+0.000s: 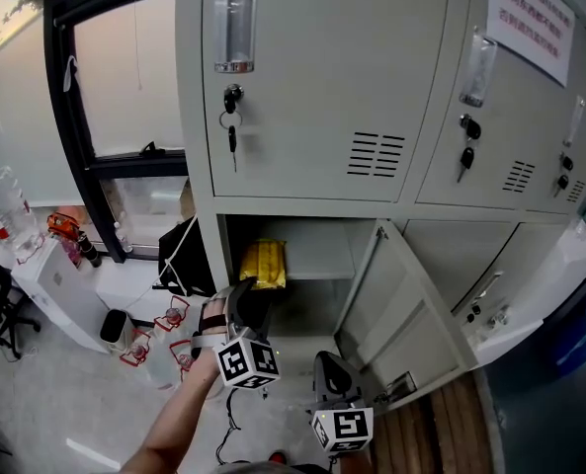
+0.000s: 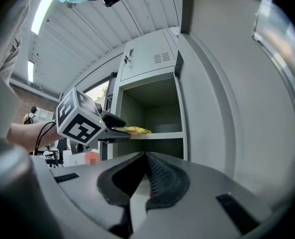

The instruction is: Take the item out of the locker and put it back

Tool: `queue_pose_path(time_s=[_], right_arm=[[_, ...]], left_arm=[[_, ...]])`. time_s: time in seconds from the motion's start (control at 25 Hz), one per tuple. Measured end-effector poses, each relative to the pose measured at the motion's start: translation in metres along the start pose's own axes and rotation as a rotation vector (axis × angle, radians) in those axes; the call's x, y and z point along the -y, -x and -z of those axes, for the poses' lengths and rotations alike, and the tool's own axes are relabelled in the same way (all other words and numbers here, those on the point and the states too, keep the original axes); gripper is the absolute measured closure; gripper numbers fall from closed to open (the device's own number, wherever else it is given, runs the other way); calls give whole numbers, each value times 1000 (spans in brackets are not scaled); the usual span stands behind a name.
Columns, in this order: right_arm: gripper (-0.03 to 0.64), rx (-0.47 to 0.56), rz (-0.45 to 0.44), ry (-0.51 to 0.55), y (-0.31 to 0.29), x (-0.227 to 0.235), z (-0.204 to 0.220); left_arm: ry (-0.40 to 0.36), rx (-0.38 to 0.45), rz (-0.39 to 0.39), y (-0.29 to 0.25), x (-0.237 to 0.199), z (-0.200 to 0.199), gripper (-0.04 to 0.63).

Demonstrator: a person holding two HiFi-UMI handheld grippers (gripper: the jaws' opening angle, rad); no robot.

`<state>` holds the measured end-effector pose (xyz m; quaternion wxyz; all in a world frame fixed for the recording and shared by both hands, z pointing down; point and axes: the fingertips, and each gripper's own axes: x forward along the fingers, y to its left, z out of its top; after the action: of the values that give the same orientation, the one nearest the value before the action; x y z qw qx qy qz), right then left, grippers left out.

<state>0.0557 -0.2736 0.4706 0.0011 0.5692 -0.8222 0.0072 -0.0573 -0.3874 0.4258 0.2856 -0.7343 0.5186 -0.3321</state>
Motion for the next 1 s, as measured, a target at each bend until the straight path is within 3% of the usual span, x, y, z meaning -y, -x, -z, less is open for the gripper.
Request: queue_pose_path(time_s=[0.2, 0.28, 0.56, 0.72, 1.0], right_arm=[[598, -6, 4, 4, -1, 1, 2], [598, -10, 3, 2, 0, 0, 3], [598, -20, 8, 0, 0, 2, 5], [598, -20, 11, 2, 1, 3, 5], [598, -16, 23, 2, 6, 8, 4]], left_arm=[[-5, -26, -25, -8, -3, 6, 368], [-5, -33, -43, -9, -6, 8, 425], [6, -29, -53, -8, -10, 8, 479], [33, -26, -68, -6, -13, 7, 499], [146, -2, -78, -3, -21, 0, 551]])
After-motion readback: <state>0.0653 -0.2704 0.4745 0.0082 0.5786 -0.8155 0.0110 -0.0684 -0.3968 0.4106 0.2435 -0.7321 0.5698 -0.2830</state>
